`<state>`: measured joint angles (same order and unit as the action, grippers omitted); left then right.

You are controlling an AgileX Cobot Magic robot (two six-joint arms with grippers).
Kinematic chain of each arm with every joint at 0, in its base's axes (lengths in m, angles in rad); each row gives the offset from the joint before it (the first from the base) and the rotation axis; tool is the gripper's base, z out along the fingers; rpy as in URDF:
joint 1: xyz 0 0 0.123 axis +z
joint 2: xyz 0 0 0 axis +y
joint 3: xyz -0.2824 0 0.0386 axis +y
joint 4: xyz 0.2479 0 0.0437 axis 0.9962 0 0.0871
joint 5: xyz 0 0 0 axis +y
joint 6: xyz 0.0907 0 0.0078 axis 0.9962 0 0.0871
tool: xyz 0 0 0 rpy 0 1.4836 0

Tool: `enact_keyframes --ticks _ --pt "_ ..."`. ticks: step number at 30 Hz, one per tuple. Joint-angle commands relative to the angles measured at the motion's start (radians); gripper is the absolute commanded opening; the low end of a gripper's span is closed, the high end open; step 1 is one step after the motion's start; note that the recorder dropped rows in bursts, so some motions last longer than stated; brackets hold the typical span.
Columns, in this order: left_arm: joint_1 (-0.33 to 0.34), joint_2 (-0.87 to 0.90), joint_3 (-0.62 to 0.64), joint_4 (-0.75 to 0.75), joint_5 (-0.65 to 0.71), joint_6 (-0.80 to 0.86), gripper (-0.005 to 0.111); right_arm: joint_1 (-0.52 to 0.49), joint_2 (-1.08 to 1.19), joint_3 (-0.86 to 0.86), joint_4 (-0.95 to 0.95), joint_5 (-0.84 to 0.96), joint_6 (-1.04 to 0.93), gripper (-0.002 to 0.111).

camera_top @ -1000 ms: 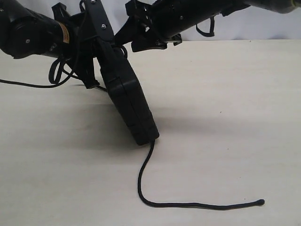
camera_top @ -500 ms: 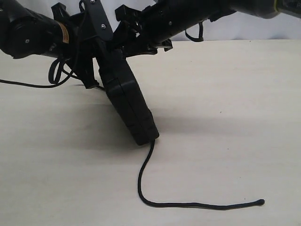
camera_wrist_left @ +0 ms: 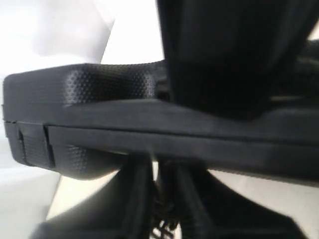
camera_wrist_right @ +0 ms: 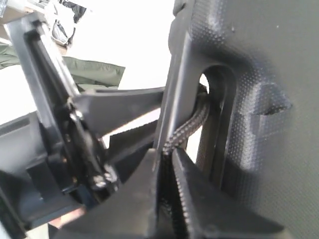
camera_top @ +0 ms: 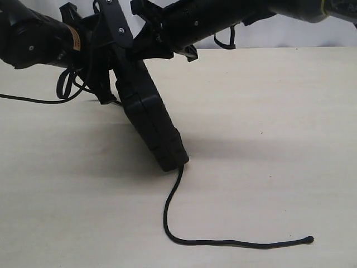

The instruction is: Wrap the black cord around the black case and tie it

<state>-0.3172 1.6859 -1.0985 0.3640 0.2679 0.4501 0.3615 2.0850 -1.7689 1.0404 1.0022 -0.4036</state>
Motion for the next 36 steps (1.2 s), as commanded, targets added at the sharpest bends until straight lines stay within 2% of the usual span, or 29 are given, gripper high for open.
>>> enact_keyframes --ticks 1,4,6,9,21,28,32,36 --pt "-0.010 0.002 0.005 -0.007 0.025 -0.006 0.041 -0.013 -0.006 0.003 -0.079 -0.062 0.004 0.004" --pt "-0.010 0.002 0.005 0.046 0.080 -0.006 0.045 -0.013 -0.029 0.003 -0.131 -0.069 0.034 0.004" --pt "-0.010 -0.002 0.005 0.116 0.180 -0.006 0.045 -0.013 -0.043 0.003 -0.163 -0.069 0.052 0.004" --pt "-0.010 -0.014 0.004 0.125 0.220 -0.006 0.045 -0.013 -0.049 0.003 -0.158 -0.073 0.052 0.004" --pt "-0.008 -0.150 0.004 0.096 0.162 -0.006 0.045 -0.011 -0.109 0.003 -0.156 -0.076 0.050 0.004" --pt "-0.008 -0.153 0.027 0.069 0.164 0.000 0.045 -0.011 -0.130 0.003 -0.156 -0.076 0.053 0.004" --pt "-0.008 -0.150 0.056 0.069 0.139 0.048 0.045 -0.011 -0.130 0.003 -0.145 -0.091 0.053 0.004" --pt "-0.008 -0.134 0.114 0.069 0.045 0.137 0.045 -0.011 -0.130 0.003 -0.137 -0.106 0.051 0.004"
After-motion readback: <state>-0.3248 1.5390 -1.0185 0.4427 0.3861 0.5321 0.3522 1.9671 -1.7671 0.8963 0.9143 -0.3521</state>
